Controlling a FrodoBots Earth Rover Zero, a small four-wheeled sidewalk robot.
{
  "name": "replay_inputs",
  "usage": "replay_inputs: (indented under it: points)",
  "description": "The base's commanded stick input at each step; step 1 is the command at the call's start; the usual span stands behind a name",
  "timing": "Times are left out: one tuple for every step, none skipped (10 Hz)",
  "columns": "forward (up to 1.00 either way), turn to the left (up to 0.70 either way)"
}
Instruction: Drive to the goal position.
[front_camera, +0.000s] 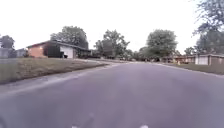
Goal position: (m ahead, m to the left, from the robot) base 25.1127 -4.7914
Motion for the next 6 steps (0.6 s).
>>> replay_inputs:
  points:
    - [1.0, 0.0]
    - [1.0, 0.0]
    - [1.0, 0.0]
    - [1.0, 0.0]
    - [1.0, -0.07]
    - [1.0, -0.24]
